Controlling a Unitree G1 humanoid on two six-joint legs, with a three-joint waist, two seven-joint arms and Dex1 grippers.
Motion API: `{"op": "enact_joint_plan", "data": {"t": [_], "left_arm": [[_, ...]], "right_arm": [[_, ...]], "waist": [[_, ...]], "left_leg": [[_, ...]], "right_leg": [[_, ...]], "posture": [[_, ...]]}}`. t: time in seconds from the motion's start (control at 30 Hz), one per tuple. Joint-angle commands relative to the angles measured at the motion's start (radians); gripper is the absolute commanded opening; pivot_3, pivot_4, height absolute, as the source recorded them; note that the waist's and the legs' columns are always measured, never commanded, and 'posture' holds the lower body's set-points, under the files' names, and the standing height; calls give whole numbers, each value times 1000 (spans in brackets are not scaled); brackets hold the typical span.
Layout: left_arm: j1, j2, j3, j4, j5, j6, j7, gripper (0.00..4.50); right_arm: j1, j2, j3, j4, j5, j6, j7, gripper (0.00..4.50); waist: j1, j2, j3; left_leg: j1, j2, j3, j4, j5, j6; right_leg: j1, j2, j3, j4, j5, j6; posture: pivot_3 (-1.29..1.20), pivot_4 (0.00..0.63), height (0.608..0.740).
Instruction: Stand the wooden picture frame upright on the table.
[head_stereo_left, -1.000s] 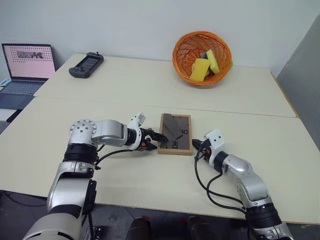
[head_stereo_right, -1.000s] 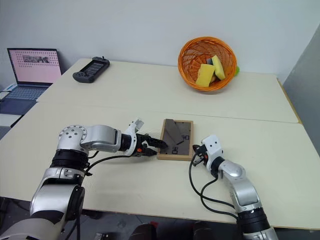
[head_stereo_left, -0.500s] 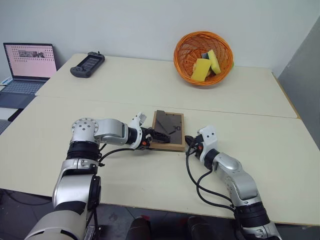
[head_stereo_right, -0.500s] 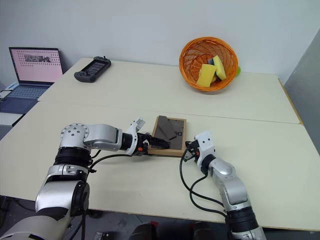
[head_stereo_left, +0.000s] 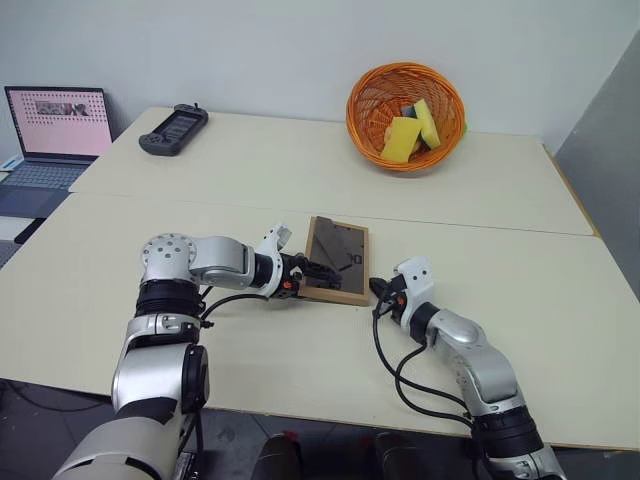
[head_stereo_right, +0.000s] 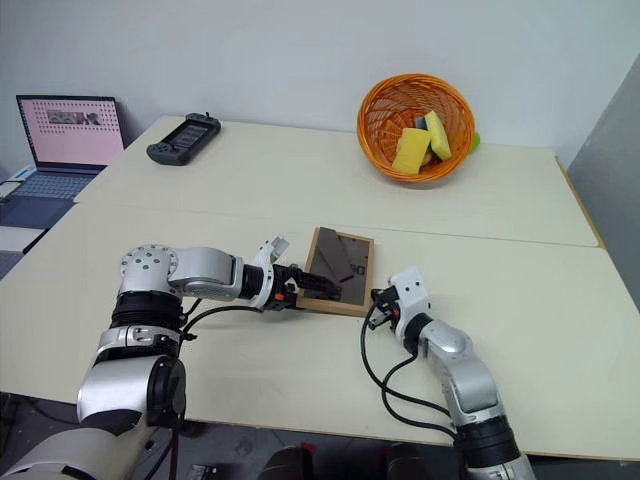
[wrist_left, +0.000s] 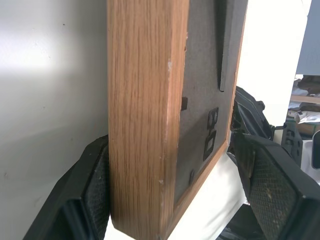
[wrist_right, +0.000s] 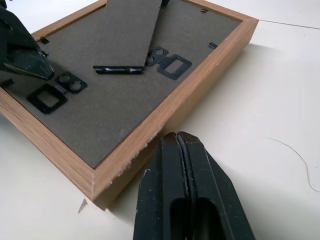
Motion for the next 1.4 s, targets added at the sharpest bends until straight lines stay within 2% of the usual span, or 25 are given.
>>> {"op": "enact_joint_plan", "data": {"t": [0.03,0.1,0.17,0.2,0.3,0.53,0.87,1.1,1.27,1.4], "left_arm": [[0,-14,28,15,72,18,-16,3517],[-1,-21,43,10,91,21,-26,3313],[-2,-26,53,4,108,22,-38,2742],[-2,-30,58,1,115,22,-43,2661],[0,-34,61,-7,125,23,-57,1979],[1,-30,55,-8,131,23,-101,1372],[3,-29,51,-21,160,22,-146,1323],[-27,-53,108,-36,227,8,-201,1317],[-60,-50,83,-105,293,-36,-346,1314],[-90,-12,6,-171,407,-187,-547,1314]], "right_arm": [[-5,-8,-11,-34,17,-12,8,0],[-6,-12,-13,-32,17,-13,8,0],[-7,-14,-13,-32,17,-13,8,0],[-8,-15,-13,-30,17,-14,9,0],[-9,-17,-13,-29,17,-15,9,0],[-13,-24,-11,-24,18,-18,11,0],[-22,-44,-20,-16,15,-22,19,0],[-23,-87,-40,-2,17,-32,47,0],[-23,-112,-61,3,20,-36,63,0],[-5,-152,-81,-5,21,-36,84,0]], "waist": [[0,0,0],[0,0,0],[0,0,0],[0,0,0],[0,0,0],[0,0,0],[0,0,0],[1,0,0],[0,0,0],[0,-1,1]], "left_leg": [[0,0,0,0,0,0],[0,0,0,0,0,0],[0,0,0,0,0,0],[0,0,0,0,0,0],[0,0,0,0,0,0],[0,0,0,0,0,0],[0,0,0,0,0,0],[0,0,0,0,0,0],[0,0,0,0,0,0],[-1,0,0,-1,1,-1]], "right_leg": [[0,0,0,0,0,0],[0,0,0,0,0,0],[0,0,0,0,0,0],[0,0,0,0,0,0],[0,0,0,0,0,0],[1,0,0,-1,0,0],[1,0,-1,-1,0,0],[1,0,-1,-1,0,0],[1,0,-1,-1,0,0],[0,0,-1,-2,1,-1]], "posture": [[0,150,740],[0,150,740],[0,150,740],[0,150,740],[0,150,740],[0,150,740],[0,150,740],[0,150,740],[0,150,740],[0,150,740]]}}
